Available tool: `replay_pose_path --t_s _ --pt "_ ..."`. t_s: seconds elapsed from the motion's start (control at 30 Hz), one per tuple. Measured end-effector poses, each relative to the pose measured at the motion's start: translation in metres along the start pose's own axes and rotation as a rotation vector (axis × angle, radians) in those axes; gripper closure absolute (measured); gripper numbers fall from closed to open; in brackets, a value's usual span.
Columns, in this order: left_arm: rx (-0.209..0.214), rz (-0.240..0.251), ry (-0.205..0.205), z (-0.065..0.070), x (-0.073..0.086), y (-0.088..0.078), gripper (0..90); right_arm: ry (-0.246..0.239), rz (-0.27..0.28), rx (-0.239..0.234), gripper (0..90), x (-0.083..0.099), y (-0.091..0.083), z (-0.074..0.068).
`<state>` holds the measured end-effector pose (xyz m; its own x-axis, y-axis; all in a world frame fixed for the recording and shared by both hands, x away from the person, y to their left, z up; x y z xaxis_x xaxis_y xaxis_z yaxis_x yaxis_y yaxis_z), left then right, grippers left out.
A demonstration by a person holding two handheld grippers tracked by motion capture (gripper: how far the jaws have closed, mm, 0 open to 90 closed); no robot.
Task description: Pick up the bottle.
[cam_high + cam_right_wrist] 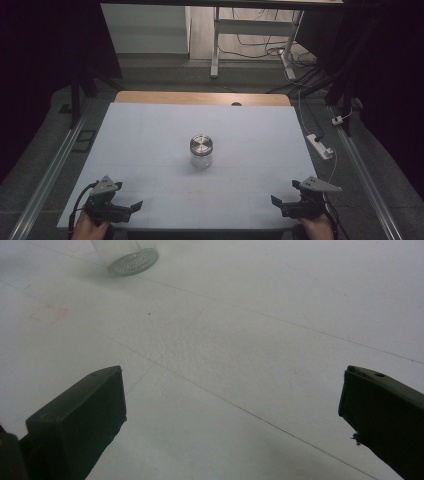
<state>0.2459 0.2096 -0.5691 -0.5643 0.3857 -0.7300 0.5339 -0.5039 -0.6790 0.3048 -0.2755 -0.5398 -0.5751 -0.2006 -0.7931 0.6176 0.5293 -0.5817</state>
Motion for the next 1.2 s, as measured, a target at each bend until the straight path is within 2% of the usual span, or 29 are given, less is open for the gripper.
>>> replay_pose_path --t_s 0.43,0.57,0.83,1.2 --pt "0.040 0.045 0.051 0.002 -0.016 0.006 0.0 -0.006 -0.008 -0.002 0.0 0.000 0.001 -0.001" --pt "0.084 0.051 0.078 0.004 -0.022 0.013 0.0 -0.009 -0.011 -0.002 0.0 0.001 0.001 -0.001" --pt "0.108 0.064 0.107 0.007 -0.031 0.023 0.0 -0.009 -0.014 -0.001 0.0 0.001 0.002 -0.001" --pt "0.137 0.097 0.131 0.005 -0.054 0.043 0.3 -0.009 -0.014 0.000 0.0 0.001 0.002 -0.001"
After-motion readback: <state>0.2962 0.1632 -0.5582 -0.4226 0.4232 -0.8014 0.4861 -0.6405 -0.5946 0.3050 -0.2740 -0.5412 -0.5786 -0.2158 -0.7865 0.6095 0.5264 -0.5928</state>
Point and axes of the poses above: each handheld gripper's, and its own axes: y roughly forward along the jaws, x roughly out of its underside, z roughly to its right, the point moved 8 cm from there along y, roughly forward along the jaws, and after that the axes turned 6 degrees about y, right-handed, at the moved point
